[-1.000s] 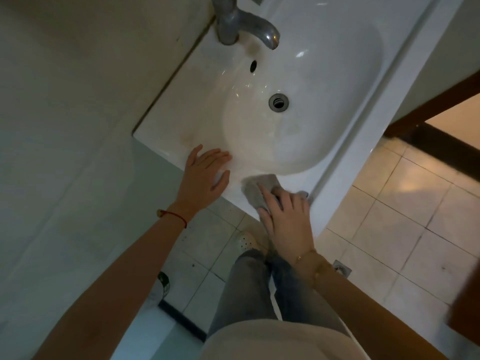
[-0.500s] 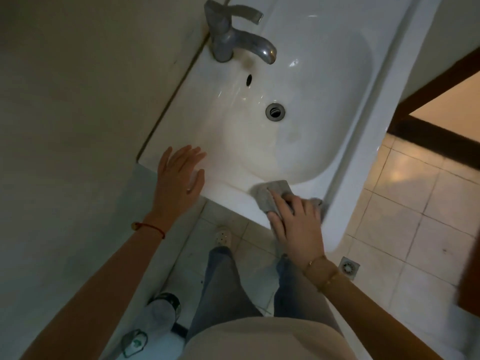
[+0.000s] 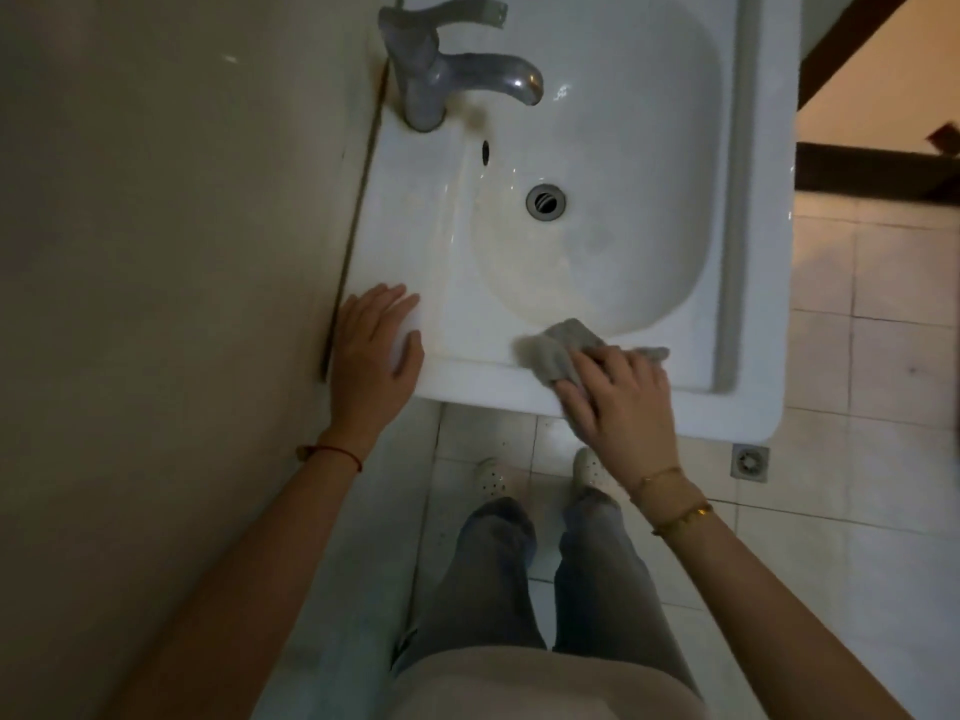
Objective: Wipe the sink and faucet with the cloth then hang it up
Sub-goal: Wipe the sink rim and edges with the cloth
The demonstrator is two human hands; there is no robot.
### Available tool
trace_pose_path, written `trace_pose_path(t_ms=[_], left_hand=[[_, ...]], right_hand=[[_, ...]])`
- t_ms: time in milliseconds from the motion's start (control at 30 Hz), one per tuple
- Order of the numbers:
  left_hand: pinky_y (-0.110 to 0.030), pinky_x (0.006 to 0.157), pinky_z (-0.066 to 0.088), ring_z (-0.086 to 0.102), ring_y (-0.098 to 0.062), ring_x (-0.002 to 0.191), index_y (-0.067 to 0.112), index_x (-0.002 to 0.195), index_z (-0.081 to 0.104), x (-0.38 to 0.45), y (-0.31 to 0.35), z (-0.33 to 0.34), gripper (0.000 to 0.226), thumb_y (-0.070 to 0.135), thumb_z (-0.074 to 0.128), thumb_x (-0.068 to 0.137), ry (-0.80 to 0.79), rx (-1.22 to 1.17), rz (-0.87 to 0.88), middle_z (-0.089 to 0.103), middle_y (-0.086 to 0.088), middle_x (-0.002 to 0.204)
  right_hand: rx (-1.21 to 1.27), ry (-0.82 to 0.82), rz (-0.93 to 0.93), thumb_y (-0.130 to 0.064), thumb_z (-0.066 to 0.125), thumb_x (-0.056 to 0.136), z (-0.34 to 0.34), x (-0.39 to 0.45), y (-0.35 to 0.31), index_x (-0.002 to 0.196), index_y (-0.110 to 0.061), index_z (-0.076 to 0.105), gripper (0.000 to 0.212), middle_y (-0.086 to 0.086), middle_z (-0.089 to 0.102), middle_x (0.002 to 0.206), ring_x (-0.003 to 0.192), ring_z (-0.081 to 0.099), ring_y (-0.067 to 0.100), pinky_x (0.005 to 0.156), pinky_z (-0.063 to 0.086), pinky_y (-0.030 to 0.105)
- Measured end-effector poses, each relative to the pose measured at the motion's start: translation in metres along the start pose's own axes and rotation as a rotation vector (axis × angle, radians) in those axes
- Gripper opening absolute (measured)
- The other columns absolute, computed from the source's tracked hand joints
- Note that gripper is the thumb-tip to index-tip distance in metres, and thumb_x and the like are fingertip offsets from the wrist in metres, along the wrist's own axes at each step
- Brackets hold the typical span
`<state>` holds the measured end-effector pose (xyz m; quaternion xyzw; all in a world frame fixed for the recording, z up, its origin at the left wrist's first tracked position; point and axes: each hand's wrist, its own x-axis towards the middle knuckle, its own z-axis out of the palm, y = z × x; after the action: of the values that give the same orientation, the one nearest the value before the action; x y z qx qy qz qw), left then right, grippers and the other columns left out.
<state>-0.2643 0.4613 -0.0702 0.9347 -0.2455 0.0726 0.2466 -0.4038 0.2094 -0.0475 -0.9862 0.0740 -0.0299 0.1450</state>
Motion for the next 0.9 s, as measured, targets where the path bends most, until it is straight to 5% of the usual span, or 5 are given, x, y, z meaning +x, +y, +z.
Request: trace_pose_path(t_ms=[133,300,433,633,900], left_hand=[[-0.047,0.119,0.028,0.048,-0.025,0.134,0.011,0.131,0.062,-0.001,0.002,0.002,0.037,0.016,0.055,0.094,0.040,-0.012,-0.016,0.059,-0.007,0.137],[-0.046,0.120,0.026,0.047,-0.025,0.135,0.012,0.132,0.060,-0.001,-0.001,0.002,0.037,0.019,0.051,0.096,0.010,0.001,-0.011,0.058,-0.007,0.138],[-0.046,0.120,0.026,0.047,-0.024,0.135,0.012,0.131,0.061,-0.001,-0.002,0.000,0.038,0.019,0.051,0.096,0.009,-0.001,-0.002,0.058,-0.006,0.139],[-0.048,0.119,0.028,0.048,-0.024,0.134,0.013,0.130,0.062,-0.001,-0.001,0.002,0.038,0.019,0.054,0.094,0.029,-0.006,-0.008,0.059,-0.005,0.138],[-0.048,0.119,0.027,0.046,-0.024,0.136,0.014,0.133,0.059,-0.001,-0.004,0.001,0.040,0.023,0.054,0.095,-0.006,0.018,0.001,0.057,-0.006,0.140]], right_hand=[[-0.021,0.059,0.145,-0.043,0.046,0.095,0.006,0.008,-0.012,0.105,-0.018,0.066,0.034,0.009,0.063,0.106,0.095,0.052,0.031,0.087,0.032,0.041],[0.057,0.005,0.025,-0.041,0.050,0.092,0.042,0.051,-0.095,0.097,-0.021,0.067,0.027,0.006,0.062,0.098,0.089,0.053,0.029,0.081,0.032,0.040],[0.083,-0.030,-0.068,-0.046,0.044,0.096,0.022,0.029,-0.059,0.114,-0.020,0.064,0.037,0.005,0.064,0.107,0.096,0.055,0.028,0.089,0.040,0.042],[-0.028,0.008,0.196,-0.044,0.043,0.094,0.000,0.005,-0.007,0.106,-0.017,0.065,0.036,0.009,0.064,0.108,0.094,0.053,0.031,0.087,0.035,0.040],[0.051,-0.036,-0.049,-0.043,0.045,0.095,0.030,0.039,-0.074,0.109,-0.019,0.064,0.033,0.006,0.064,0.101,0.089,0.056,0.030,0.088,0.041,0.044]])
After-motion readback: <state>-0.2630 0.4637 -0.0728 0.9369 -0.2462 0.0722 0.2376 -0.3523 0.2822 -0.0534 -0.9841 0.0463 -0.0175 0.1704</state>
